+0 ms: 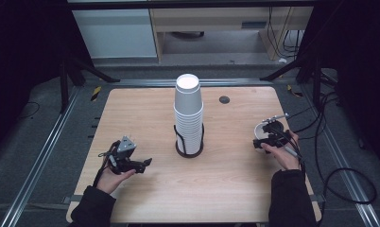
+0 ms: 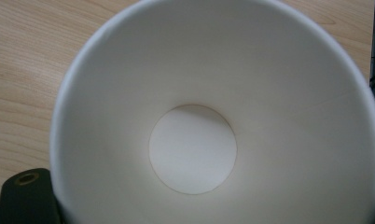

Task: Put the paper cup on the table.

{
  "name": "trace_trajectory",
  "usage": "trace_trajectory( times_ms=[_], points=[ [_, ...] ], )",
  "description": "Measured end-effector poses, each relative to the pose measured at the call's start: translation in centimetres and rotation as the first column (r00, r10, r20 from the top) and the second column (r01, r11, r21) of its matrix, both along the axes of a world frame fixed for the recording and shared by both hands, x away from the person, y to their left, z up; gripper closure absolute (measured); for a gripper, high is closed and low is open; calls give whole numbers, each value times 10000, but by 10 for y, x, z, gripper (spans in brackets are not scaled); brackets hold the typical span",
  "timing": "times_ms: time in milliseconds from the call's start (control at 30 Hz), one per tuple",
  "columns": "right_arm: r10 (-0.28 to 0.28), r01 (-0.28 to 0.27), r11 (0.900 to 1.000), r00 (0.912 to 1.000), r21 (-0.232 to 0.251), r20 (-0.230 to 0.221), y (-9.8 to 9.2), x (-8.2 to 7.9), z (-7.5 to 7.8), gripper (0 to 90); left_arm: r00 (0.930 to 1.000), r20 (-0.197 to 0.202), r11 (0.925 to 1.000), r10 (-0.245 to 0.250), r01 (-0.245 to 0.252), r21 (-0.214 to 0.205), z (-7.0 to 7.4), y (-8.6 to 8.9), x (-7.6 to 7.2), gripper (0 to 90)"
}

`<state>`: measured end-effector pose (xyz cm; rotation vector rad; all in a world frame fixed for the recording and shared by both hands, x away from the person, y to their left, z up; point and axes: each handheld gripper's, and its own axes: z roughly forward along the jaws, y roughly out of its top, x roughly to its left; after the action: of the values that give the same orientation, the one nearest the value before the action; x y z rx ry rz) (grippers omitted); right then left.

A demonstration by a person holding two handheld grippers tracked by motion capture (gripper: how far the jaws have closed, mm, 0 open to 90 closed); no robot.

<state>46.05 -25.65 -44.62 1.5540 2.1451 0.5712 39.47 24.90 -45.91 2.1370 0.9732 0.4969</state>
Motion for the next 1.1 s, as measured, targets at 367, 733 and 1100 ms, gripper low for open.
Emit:
trace_trajectory(
  times_ms=[367, 733, 1100],
  points=[
    [171, -170, 9999, 9996, 19, -213, 0, 2, -4, 122, 10000, -19, 10000, -42, 42, 18, -1, -1, 0, 135],
    [218, -213, 9995, 9995, 214, -231, -1, 3, -6, 107, 9999, -44, 10000, -90, 90, 32, -1, -1, 0, 135],
    [308, -301, 9990, 9993, 328, -202, 0, 2, -3, 30, 9999, -54, 9999, -129, 130, 60, -1, -2, 0, 135]
  ],
)
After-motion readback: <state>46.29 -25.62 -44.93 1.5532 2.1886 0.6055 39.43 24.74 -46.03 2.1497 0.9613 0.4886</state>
